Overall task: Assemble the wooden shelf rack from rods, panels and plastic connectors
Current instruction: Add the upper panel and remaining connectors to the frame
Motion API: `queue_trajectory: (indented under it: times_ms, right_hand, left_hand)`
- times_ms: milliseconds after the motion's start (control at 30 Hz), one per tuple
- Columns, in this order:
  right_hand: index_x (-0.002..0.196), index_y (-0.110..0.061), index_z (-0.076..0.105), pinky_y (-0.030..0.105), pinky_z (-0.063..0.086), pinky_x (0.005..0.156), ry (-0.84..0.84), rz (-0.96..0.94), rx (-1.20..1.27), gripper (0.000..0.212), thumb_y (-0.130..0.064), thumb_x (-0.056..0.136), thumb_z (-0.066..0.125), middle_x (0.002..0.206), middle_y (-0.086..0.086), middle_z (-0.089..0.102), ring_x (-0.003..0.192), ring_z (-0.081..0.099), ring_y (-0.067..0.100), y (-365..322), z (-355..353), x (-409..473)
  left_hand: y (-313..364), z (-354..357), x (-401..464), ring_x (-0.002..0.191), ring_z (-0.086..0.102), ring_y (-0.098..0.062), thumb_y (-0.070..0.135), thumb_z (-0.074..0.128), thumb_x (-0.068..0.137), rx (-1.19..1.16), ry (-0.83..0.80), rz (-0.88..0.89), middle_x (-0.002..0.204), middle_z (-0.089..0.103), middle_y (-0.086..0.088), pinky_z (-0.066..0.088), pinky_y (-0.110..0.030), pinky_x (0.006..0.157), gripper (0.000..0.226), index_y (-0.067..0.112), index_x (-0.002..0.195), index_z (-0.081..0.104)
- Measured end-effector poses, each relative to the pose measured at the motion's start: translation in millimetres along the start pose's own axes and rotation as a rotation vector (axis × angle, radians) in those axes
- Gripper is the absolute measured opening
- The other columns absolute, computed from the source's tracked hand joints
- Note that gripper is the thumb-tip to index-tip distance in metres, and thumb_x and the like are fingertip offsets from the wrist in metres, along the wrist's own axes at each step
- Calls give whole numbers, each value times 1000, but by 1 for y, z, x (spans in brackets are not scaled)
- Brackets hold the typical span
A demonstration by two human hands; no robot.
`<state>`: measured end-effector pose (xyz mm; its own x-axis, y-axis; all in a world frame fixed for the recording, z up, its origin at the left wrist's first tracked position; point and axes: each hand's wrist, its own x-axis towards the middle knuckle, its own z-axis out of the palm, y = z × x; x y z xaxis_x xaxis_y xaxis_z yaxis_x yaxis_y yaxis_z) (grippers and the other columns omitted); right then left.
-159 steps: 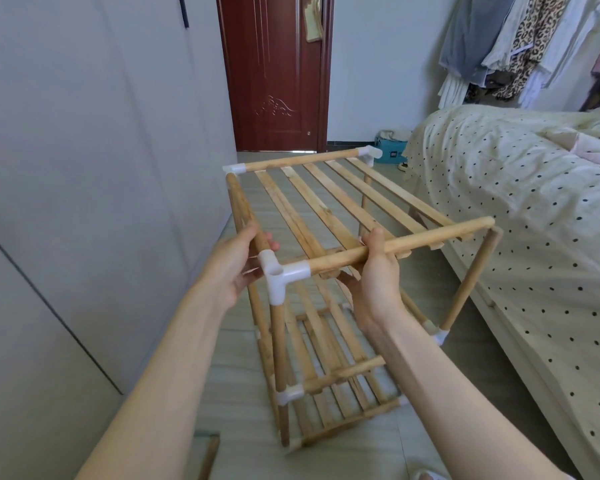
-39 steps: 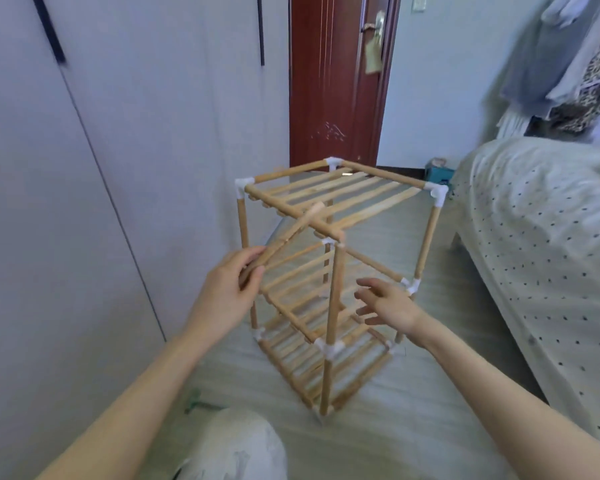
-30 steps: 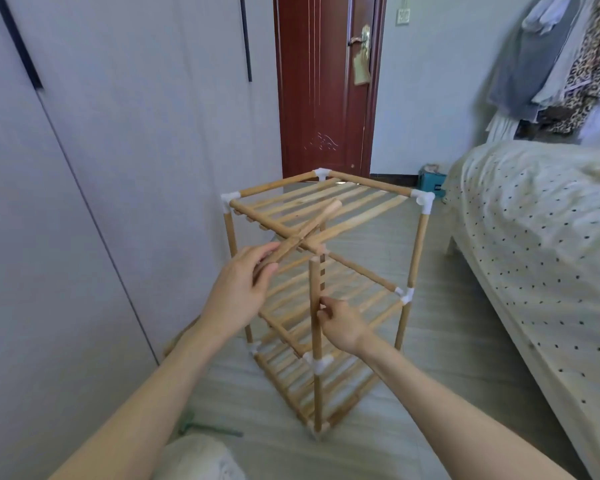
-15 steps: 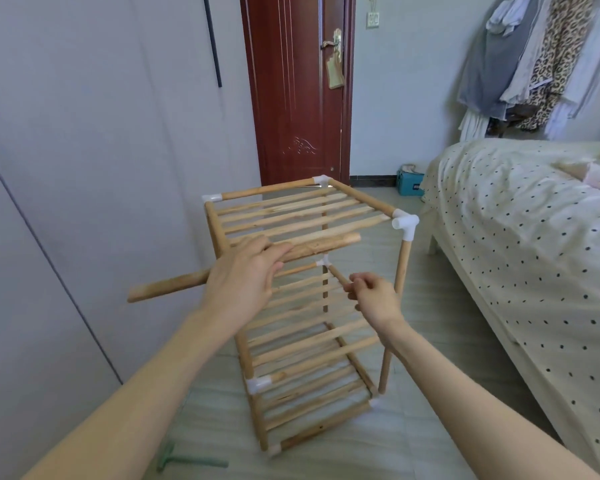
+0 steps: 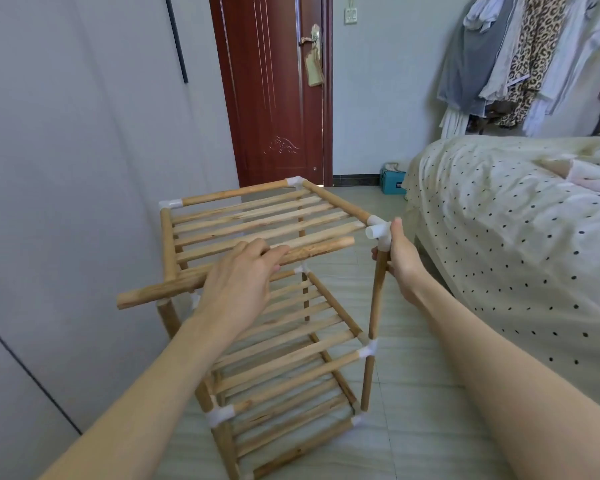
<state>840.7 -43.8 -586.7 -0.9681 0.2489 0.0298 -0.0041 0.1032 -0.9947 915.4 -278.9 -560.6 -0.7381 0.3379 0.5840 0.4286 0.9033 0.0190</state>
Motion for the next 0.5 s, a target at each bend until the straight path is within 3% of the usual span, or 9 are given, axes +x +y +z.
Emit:
queue_trajectory:
  times_ms: [100, 200, 300, 500]
  right_hand:
    - [89, -15, 56, 24, 41, 60, 54, -39, 29, 54, -51, 99, 17, 67, 1, 47, 63, 46, 12, 6, 2, -12]
    - [68, -15, 49, 21, 40, 48, 101, -93, 88, 50, -43, 98, 20, 53, -2, 44, 49, 41, 9, 12, 0, -37]
    - [61, -13, 41, 15, 36, 40, 75, -184, 61, 53, -40, 99, 18, 47, -3, 41, 40, 38, 5, 15, -9, -64]
    - [63, -11, 41, 14, 35, 42, 65, -203, 44, 55, -43, 100, 17, 52, 3, 39, 41, 37, 5, 18, -19, -95]
  left_hand:
    - [1, -4, -9, 90, 57, -24, 8, 54, 93, -47, 6, -10, 103, 61, -6, 48, -37, 67, 38, 17, 130, 56]
    - [2, -7, -18, 73, 59, -31, -4, 62, 85, -81, -13, 83, 90, 63, -11, 47, -37, 53, 38, 10, 120, 64]
    - [7, -10, -29, 68, 59, -27, -5, 65, 82, -121, -24, 144, 88, 63, -7, 41, -32, 51, 39, 11, 118, 65]
    - [12, -17, -36, 72, 61, -24, -9, 69, 76, -150, 20, 187, 89, 64, -4, 39, -28, 54, 43, 12, 114, 67]
